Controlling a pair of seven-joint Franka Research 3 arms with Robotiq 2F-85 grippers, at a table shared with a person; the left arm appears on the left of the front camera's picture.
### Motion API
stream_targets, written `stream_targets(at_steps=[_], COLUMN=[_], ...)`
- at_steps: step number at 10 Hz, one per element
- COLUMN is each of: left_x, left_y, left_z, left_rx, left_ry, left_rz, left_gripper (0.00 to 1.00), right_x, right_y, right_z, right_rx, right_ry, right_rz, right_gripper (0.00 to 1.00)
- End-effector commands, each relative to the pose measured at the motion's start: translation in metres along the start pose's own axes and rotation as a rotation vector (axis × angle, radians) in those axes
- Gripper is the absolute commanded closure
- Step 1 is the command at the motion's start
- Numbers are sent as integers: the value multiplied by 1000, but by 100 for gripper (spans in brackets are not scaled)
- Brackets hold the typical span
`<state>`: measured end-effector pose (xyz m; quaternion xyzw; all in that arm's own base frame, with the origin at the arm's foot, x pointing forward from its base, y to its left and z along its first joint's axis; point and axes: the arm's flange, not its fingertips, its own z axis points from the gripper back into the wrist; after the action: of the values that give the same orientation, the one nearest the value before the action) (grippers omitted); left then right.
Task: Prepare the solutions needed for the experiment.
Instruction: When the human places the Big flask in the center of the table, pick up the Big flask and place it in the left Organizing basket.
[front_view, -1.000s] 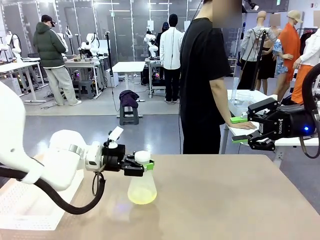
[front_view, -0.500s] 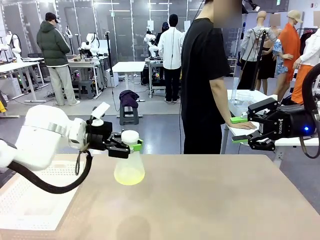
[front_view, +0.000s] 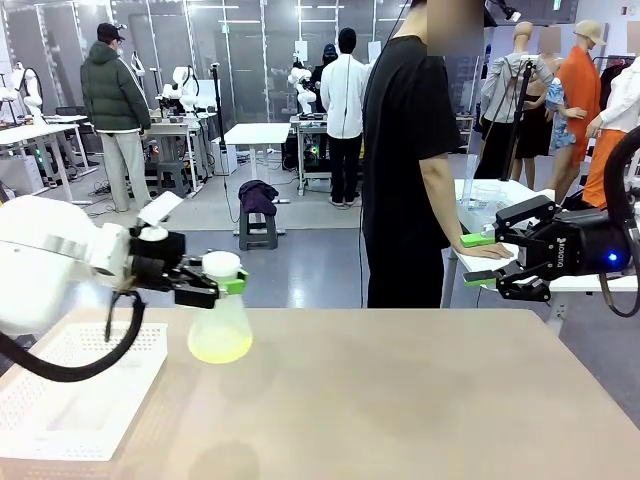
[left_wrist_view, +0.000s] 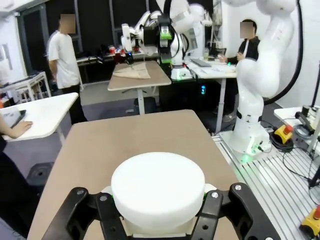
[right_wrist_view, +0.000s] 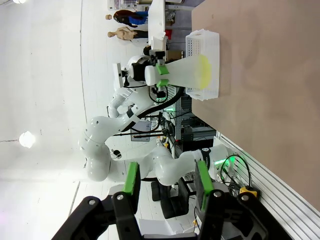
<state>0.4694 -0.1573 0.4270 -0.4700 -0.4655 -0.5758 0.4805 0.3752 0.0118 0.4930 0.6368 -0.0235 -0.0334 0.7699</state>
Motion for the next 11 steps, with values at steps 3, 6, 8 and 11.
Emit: stream_targets(at_steps=[3, 6, 8, 11], left_x=[-2, -18, -28, -33], left_y=[-54, -88, -98, -110], left_z=[114, 180, 196, 203], left_rx=[203, 386, 440, 522], left_ry=[-2, -31, -46, -72], left_rz=[-23, -18, -3, -11], left_gripper=[100, 100, 100, 100], right_x=[0, 0, 0, 0], right_y=[2, 2, 2, 2], right_z=[1, 1, 1, 1], right_rx=[11, 11, 11, 11], right_ry=[2, 2, 2, 2], right_rz=[5, 5, 5, 5], right_gripper=[44, 44, 44, 44])
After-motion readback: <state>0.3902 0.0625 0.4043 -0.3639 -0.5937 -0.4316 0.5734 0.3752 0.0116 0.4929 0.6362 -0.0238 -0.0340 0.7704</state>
